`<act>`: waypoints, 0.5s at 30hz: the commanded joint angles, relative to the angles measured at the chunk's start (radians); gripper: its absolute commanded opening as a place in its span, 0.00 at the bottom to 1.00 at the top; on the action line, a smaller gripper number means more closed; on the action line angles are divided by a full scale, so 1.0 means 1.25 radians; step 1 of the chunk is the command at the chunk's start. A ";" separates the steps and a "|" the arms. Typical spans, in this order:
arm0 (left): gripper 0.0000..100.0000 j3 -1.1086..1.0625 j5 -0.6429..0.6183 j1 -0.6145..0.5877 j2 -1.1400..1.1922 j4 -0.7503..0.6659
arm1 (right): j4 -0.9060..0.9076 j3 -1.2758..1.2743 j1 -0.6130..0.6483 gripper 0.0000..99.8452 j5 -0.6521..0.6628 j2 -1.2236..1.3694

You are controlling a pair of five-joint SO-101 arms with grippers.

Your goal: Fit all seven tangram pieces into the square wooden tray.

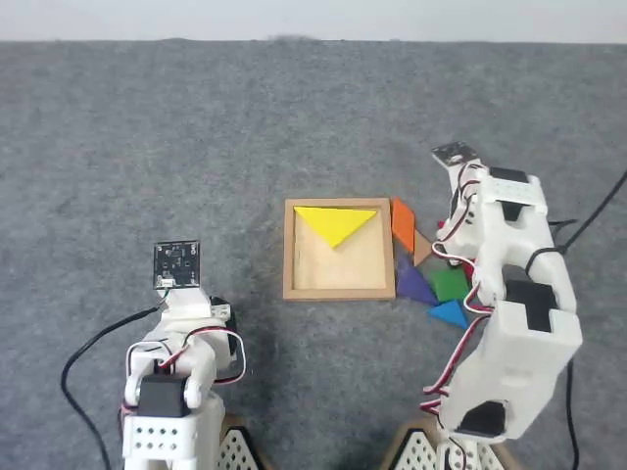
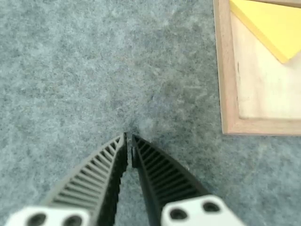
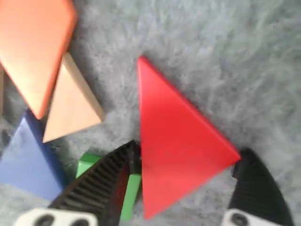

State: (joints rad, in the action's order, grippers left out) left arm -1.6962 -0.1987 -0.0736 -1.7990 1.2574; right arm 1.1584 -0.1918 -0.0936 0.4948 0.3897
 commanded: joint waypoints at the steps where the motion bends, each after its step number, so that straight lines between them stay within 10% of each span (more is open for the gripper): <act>1: 0.01 0.010 0.012 -0.005 -0.016 0.004 | -0.023 0.032 -0.009 0.26 0.002 0.002; 15: 0.01 0.010 0.012 -0.005 -0.016 0.004 | -0.044 0.033 0.095 0.26 -0.025 -0.019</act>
State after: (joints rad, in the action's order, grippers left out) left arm -1.6962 -0.1987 -0.0736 -1.7990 1.2574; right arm 1.1324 -0.1826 -0.0261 0.4841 0.3897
